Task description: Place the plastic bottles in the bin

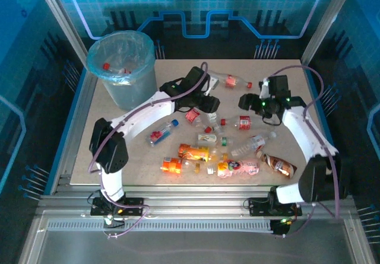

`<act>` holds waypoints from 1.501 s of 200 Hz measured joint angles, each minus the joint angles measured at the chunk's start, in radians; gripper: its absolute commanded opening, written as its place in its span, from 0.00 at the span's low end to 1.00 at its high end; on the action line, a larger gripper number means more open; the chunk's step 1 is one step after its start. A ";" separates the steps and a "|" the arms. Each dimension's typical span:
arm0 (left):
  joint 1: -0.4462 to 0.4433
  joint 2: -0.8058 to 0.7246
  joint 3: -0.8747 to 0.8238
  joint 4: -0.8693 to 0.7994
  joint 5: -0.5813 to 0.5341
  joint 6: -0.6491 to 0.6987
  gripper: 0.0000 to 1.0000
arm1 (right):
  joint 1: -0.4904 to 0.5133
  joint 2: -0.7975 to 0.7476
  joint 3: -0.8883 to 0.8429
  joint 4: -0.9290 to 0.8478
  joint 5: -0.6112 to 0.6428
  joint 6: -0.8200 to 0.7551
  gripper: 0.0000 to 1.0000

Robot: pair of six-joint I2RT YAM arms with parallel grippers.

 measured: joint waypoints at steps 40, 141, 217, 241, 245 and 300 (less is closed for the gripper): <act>0.019 0.254 0.364 -0.042 0.000 0.032 0.58 | -0.055 0.265 0.179 0.146 -0.014 0.171 0.73; 0.080 0.628 0.725 0.152 -0.099 0.134 0.69 | -0.097 0.732 0.437 0.338 0.021 0.516 0.72; 0.080 0.639 0.729 0.190 -0.110 0.131 0.71 | -0.122 0.798 0.457 0.454 0.030 0.622 0.70; 0.080 0.639 0.729 0.190 -0.110 0.125 0.71 | -0.136 0.816 0.457 0.510 0.022 0.660 0.69; 0.080 0.639 0.729 0.190 -0.110 0.125 0.71 | -0.138 0.819 0.457 0.517 0.019 0.666 0.69; 0.080 0.639 0.729 0.192 -0.110 0.122 0.71 | -0.139 0.845 0.459 0.570 -0.004 0.739 0.70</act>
